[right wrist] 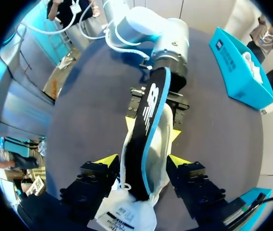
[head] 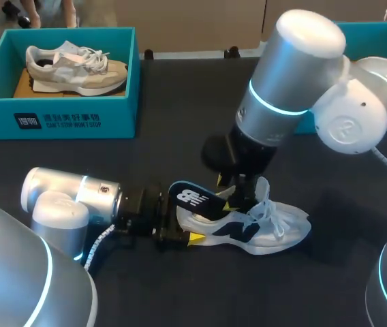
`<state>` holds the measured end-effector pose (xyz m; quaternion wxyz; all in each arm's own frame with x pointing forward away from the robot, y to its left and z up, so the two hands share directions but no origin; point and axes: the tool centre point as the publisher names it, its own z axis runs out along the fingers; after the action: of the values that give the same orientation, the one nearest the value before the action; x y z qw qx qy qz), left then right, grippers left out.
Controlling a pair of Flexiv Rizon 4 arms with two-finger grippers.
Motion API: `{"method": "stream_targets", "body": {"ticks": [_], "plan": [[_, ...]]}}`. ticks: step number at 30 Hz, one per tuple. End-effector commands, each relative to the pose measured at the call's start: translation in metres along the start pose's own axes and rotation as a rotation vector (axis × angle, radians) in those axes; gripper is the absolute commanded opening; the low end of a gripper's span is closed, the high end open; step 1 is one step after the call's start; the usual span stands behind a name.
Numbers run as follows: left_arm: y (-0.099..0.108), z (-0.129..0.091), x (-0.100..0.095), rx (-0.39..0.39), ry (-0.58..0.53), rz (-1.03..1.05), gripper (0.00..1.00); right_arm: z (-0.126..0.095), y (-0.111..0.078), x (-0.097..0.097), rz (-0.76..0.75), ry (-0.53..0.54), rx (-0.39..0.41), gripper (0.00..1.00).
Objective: Take the shoe out of the shoebox, open the shoe tongue, remove and reinsert the insole, then place the shoe into the shoebox
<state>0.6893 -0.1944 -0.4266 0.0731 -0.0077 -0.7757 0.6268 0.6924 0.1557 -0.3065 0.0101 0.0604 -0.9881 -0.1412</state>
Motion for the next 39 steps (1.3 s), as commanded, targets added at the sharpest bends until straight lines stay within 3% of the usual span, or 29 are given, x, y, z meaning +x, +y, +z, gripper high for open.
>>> {"method": "stream_targets", "body": {"ticks": [1, 2, 7, 11, 18, 23, 28, 31, 38, 39], "plan": [[0.006, 0.002, -0.001, -0.002, -0.001, -0.002, 0.00, -0.017, -0.008, 0.004, 0.032, -0.010, -0.006, 0.65], [0.006, 0.002, -0.001, -0.002, -0.001, -0.002, 0.00, -0.018, -0.008, 0.003, 0.040, -0.012, -0.018, 0.66], [0.006, 0.002, -0.001, -0.002, -0.001, -0.002, 0.00, -0.016, -0.002, 0.000, 0.076, 0.017, -0.061, 0.49], [0.006, 0.002, -0.001, -0.002, -0.001, -0.002, 0.00, -0.007, 0.005, -0.001, 0.094, 0.032, -0.084, 0.53], [0.006, 0.002, -0.001, -0.002, -0.001, -0.002, 0.00, 0.001, 0.015, -0.003, 0.106, 0.050, -0.119, 0.44], [0.006, 0.002, -0.001, -0.002, -0.001, -0.002, 0.00, 0.002, 0.019, -0.004, 0.142, 0.053, -0.091, 0.43], [0.006, 0.002, -0.001, -0.002, -0.001, -0.002, 0.00, 0.006, 0.021, -0.003, 0.156, 0.059, -0.096, 0.27], [0.006, 0.002, -0.001, -0.002, -0.001, -0.002, 0.00, 0.006, 0.021, -0.003, 0.160, 0.060, -0.096, 0.00], [0.006, 0.002, -0.001, -0.002, -0.001, -0.002, 0.00, -0.009, 0.021, 0.000, 0.188, 0.037, -0.081, 0.00], [0.006, 0.002, -0.001, -0.002, -0.001, -0.002, 0.00, -0.011, 0.020, 0.000, 0.194, 0.034, -0.082, 0.05]]}}
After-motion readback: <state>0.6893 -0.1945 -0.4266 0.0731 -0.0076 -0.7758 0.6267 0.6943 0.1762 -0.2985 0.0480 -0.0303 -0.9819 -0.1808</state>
